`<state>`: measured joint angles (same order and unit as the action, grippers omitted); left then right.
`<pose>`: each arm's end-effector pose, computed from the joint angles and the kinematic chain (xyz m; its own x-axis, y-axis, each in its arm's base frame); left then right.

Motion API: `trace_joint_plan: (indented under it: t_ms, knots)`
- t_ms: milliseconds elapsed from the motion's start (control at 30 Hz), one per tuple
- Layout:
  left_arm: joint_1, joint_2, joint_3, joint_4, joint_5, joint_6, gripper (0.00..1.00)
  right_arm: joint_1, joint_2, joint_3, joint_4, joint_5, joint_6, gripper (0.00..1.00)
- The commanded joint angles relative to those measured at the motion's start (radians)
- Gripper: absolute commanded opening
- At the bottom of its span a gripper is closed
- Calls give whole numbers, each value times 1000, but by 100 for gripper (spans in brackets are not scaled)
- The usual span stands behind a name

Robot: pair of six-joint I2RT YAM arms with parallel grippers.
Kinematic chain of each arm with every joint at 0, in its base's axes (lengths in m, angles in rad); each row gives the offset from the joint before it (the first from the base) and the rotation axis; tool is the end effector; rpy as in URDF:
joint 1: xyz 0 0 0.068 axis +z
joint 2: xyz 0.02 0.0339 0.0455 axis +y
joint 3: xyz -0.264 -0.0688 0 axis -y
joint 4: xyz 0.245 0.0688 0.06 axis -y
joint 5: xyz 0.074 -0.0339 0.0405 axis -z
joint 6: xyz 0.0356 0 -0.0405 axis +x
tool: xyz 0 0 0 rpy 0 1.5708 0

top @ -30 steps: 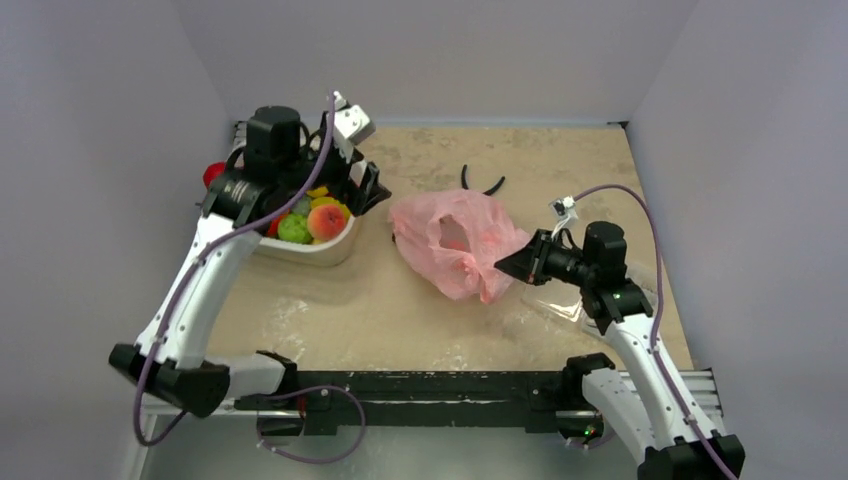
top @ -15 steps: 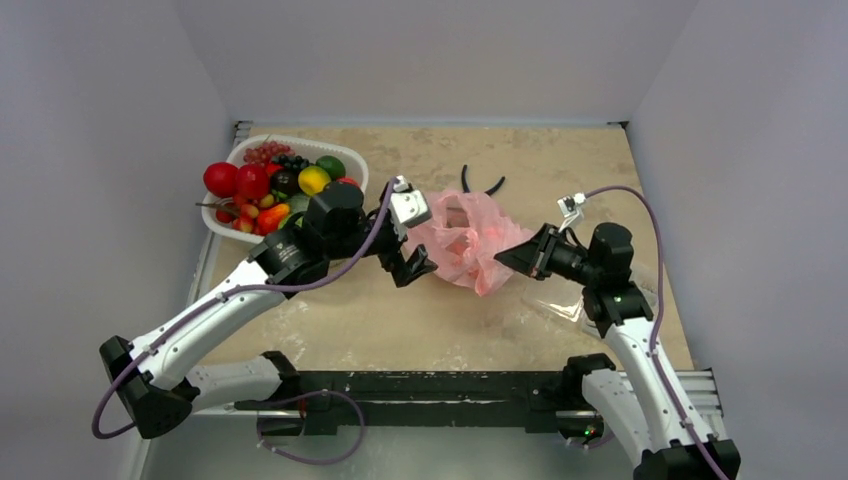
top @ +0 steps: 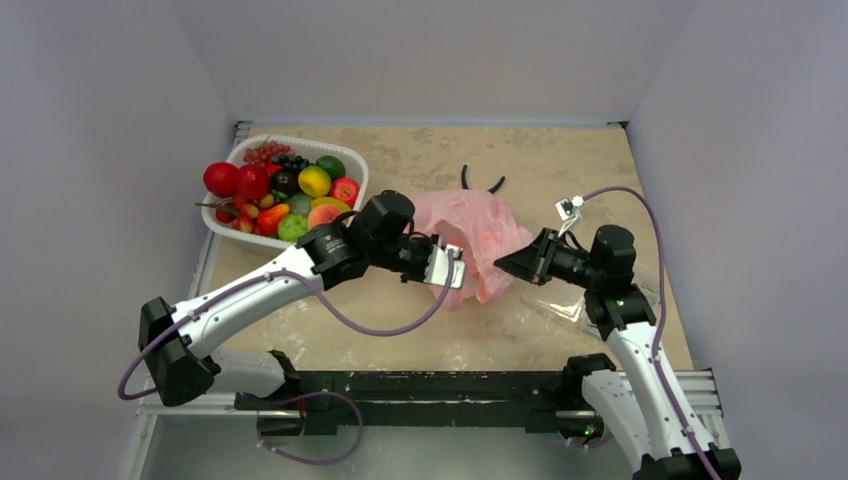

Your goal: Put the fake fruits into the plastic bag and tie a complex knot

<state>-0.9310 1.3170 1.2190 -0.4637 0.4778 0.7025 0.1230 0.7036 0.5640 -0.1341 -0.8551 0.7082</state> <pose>0.1617 -0.2447 0.3485 0.3677 0.4670 -0.8042 0.9265 -0.1097 0.3599 0.1589 0.0467 0.2833 -0.7251 0.3404 -0.5986 -0.4343 0.4485 0.7812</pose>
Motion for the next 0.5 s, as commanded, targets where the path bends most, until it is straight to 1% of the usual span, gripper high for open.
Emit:
trace_joint_plan:
  t_ms: [0, 67, 200, 267, 333, 400, 467]
  knots:
    - [79, -135, -39, -334, 183, 287, 0, -16, -22, 83, -73, 27, -58, 0]
    - [140, -209, -95, -460, 219, 388, 0, -32, -14, 110, -115, 46, -66, 0]
    - [191, -312, -182, -671, 172, 611, 0, -80, 1, 157, -135, 63, -36, 0]
    - [206, -346, -218, -701, 150, 654, 0, -117, 28, 181, -142, 53, -30, 0]
    - [220, -361, -235, -733, 149, 684, 0, -192, 77, 203, -138, 15, -18, 0]
    - [222, -365, -249, -784, 133, 744, 0, -278, 141, 227, -144, -62, 4, 0]
    - [223, -378, -274, -776, 91, 750, 0, -363, 200, 239, -134, -158, 37, 0]
